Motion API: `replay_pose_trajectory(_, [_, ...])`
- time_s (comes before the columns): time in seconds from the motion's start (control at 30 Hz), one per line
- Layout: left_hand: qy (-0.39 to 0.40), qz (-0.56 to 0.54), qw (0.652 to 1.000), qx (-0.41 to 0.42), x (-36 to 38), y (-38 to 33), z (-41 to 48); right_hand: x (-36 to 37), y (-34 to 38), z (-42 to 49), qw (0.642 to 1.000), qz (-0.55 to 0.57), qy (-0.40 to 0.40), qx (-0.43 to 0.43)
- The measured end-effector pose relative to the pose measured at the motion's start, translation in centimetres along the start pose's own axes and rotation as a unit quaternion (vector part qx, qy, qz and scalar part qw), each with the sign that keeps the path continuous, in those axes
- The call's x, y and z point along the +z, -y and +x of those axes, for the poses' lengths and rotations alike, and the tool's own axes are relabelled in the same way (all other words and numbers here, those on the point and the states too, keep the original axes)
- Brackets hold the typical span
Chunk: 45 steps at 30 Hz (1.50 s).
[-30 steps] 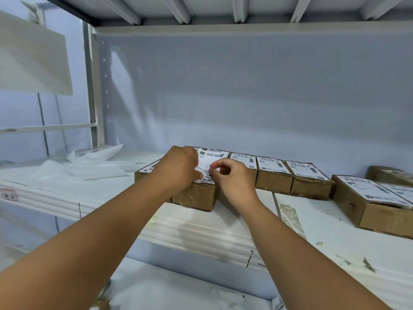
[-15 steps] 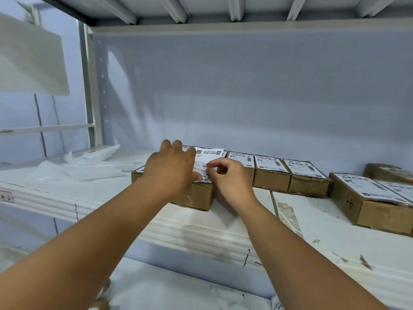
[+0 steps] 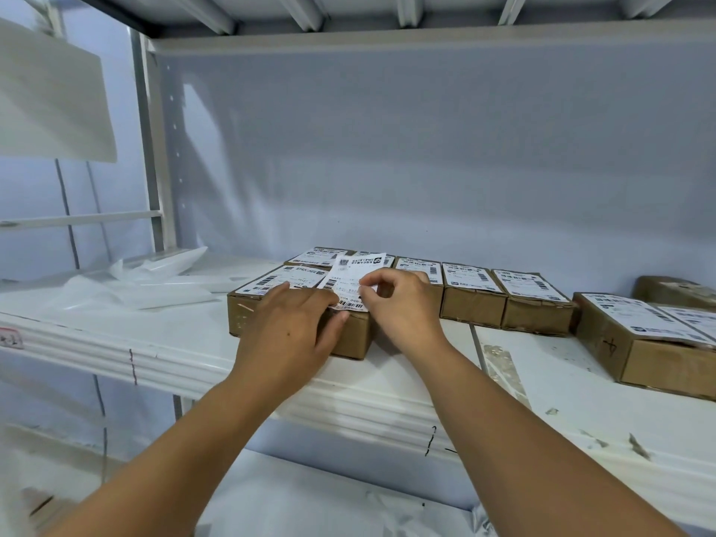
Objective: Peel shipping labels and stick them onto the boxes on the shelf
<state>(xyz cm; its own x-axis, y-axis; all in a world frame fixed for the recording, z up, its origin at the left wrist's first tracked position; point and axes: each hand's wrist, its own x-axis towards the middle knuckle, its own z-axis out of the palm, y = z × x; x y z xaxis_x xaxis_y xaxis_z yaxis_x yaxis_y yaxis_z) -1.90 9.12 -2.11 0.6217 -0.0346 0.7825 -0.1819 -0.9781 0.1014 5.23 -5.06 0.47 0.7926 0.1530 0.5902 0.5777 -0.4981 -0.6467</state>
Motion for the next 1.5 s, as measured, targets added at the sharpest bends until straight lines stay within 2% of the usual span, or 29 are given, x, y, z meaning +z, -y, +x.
replay_pose_trajectory(0.27, [-0.041, -0.042, 0.998, 0.007, 1.2, 0.6, -0.5, 0.2, -0.2, 0.1, 0.997, -0.058, 0.012, 0.048])
replay_pose_trajectory(0.37, [-0.038, -0.038, 0.999, 0.006, 1.3, 0.5, -0.8, 0.1, -0.1, 0.0, 0.998, -0.055, -0.008, 0.006])
replay_pose_trajectory(0.47, [-0.032, -0.041, 0.999, 0.007, 1.2, 0.5, -0.8, 0.1, 0.7, -0.3, 0.999, 0.025, -0.005, -0.029])
replay_pose_trajectory(0.57, [-0.026, -0.045, 0.999, 0.002, 1.2, 0.5, -0.8, -0.3, 1.8, -0.3, 0.995, 0.078, 0.046, -0.029])
replay_pose_trajectory(0.7, [-0.03, -0.046, 0.998, 0.004, 1.3, 0.6, -0.9, 0.1, 2.2, 1.2, 0.983, 0.025, 0.181, -0.014])
replay_pose_trajectory(0.9, [-0.052, -0.053, 0.997, 0.008, 1.5, 0.7, -0.8, 0.1, 2.6, 4.8, 0.949, 0.005, 0.312, 0.032])
replay_pose_trajectory(1.1, [-0.063, -0.052, 0.997, 0.012, 1.7, 0.9, -0.8, 1.1, 2.0, 6.6, 0.941, -0.068, 0.328, 0.044])
replay_pose_trajectory(1.23, [-0.06, -0.044, 0.997, 0.003, 1.5, 0.8, -0.9, 1.0, 2.0, 5.7, 0.94, -0.113, 0.32, 0.017])
replay_pose_trajectory(1.5, [-0.05, -0.02, 0.999, -0.003, 1.2, 0.6, -0.8, -1.1, 0.9, 2.8, 0.934, -0.034, 0.355, 0.007])
